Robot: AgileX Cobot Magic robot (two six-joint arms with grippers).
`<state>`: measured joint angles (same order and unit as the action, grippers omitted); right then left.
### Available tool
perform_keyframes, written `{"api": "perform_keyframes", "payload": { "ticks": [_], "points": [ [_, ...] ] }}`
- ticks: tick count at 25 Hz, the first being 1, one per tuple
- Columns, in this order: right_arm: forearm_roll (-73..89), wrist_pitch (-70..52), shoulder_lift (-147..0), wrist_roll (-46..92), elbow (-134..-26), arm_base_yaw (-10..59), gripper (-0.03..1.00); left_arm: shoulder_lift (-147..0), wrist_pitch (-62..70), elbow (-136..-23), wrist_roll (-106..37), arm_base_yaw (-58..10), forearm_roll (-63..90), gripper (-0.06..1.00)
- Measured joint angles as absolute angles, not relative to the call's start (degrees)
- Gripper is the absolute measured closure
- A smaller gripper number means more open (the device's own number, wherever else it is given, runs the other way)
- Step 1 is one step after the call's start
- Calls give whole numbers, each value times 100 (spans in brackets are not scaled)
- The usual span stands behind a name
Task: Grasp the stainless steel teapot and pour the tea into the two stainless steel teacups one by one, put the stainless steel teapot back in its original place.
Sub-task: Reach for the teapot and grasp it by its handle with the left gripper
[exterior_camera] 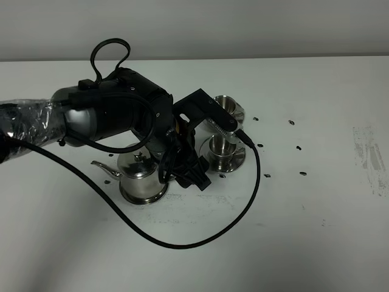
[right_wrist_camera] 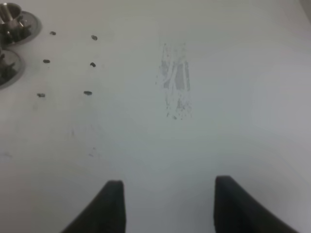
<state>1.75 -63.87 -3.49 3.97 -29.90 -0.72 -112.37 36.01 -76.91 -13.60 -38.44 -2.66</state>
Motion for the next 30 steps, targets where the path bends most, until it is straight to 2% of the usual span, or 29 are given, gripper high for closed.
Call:
{"api": "perform_keyframes", "payload": {
  "ticks": [12, 30],
  "points": [
    [175, -6387, -349, 397, -2990, -72, 56, -11056, 5011, -7691, -1530, -3844, -45, 29],
    [175, -6382, -349, 397, -2990, -72, 56, -11014, 6464, -7691, -3215, -3844, 0, 29]
  ]
}}
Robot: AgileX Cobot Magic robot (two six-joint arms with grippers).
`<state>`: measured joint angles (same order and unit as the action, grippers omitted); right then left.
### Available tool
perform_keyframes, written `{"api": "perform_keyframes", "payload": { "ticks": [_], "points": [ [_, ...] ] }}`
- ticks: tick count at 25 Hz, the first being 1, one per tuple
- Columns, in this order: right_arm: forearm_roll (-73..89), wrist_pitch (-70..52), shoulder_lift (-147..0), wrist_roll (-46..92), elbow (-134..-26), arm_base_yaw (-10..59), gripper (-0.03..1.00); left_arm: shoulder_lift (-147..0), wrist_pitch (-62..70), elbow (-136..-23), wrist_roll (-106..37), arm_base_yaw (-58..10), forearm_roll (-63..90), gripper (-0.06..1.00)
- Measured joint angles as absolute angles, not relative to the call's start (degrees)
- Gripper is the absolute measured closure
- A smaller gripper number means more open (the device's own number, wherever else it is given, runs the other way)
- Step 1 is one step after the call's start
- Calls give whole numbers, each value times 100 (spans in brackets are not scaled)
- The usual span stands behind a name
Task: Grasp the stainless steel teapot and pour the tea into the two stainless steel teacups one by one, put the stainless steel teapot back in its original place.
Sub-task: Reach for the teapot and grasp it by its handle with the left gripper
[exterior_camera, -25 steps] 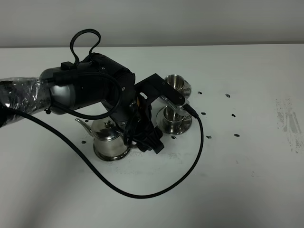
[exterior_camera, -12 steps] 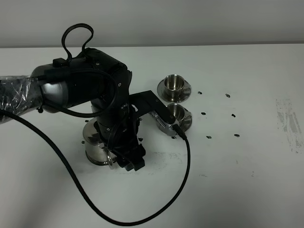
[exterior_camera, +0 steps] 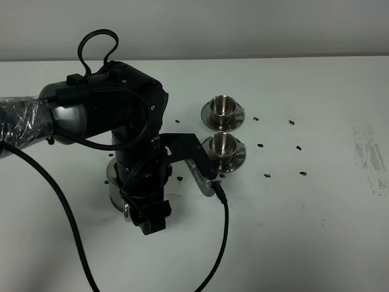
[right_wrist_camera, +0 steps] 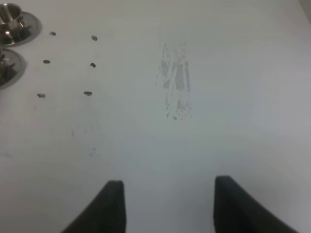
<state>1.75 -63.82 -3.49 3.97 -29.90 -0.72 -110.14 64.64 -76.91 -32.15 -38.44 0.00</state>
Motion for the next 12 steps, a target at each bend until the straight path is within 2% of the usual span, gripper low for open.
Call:
{"api": "perform_keyframes", "payload": {
  "ticks": [6, 12],
  "points": [
    [175, -6382, -349, 397, -2990, -72, 56, -10989, 6545, -7691, -3393, -3858, 0, 29],
    [175, -6382, -349, 397, -2990, -72, 56, -10482, 6193, -7691, -3260, -4195, -190, 29]
  ]
}}
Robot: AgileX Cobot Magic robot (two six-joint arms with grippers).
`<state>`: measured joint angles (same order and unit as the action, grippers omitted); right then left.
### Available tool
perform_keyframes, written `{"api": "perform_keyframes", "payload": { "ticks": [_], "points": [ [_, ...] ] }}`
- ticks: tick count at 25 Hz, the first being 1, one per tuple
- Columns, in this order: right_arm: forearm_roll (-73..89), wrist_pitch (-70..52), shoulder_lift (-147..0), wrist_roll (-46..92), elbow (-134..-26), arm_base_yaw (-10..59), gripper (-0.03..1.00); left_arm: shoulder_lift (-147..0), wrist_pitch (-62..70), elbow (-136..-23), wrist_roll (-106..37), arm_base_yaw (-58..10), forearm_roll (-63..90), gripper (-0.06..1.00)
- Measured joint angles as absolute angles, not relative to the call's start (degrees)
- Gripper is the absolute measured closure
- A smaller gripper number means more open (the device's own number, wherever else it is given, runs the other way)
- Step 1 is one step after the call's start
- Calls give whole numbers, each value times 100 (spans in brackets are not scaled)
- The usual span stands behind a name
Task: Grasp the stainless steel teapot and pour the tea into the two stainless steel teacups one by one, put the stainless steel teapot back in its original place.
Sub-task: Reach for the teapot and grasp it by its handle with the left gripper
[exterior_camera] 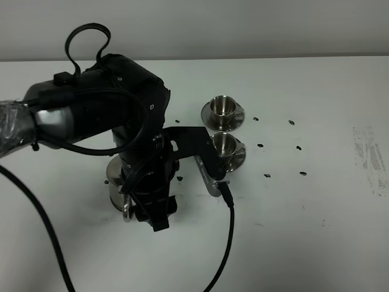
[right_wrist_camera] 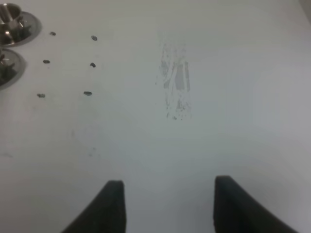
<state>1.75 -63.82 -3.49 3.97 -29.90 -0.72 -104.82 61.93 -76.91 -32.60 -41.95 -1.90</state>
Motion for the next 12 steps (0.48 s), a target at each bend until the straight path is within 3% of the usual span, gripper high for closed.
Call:
{"api": "perform_keyframes", "payload": {
  "ticks": [5, 12],
  "points": [
    [175, -6382, -349, 397, -2990, -72, 56, -9935, 5945, -7398, -2629, -4479, -523, 29],
    [175, -6382, -349, 397, -2990, -72, 56, -9275, 4759, -6105, -982, -4696, -603, 29]
  ]
}}
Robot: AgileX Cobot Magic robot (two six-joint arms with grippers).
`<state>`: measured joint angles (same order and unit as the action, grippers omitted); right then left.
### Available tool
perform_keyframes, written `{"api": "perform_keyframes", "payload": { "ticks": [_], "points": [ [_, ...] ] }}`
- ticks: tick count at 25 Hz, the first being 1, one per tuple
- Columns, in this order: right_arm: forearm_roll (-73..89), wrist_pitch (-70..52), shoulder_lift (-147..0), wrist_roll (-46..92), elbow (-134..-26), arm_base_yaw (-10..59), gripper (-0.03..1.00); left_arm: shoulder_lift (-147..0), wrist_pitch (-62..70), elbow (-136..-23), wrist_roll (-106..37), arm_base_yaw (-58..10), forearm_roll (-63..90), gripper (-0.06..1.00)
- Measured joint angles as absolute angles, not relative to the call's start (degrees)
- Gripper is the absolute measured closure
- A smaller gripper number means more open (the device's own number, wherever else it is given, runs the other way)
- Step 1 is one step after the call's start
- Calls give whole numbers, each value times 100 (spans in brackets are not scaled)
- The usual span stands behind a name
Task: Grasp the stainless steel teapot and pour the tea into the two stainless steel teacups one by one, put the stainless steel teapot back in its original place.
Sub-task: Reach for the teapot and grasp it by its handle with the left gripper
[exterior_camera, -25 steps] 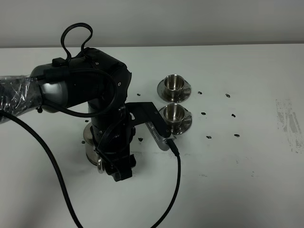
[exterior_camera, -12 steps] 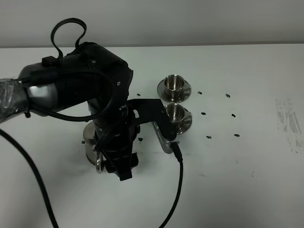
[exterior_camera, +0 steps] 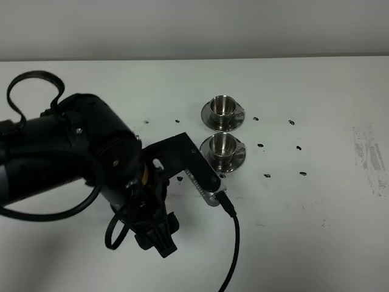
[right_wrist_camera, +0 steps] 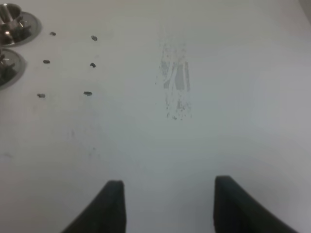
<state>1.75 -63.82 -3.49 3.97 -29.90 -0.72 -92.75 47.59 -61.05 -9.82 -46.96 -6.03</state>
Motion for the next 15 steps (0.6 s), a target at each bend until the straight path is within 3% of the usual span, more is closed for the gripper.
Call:
{"api": "perform_keyframes", "payload": {
  "ticks": [6, 15],
  "points": [
    [175, -6382, -349, 397, -2990, -72, 56, -9110, 3803, -5331, 1204, -4708, -1189, 32],
    [175, -6382, -349, 397, -2990, -72, 56, -9506, 3015, -5186, 1728, -4703, -1366, 35]
  ]
}}
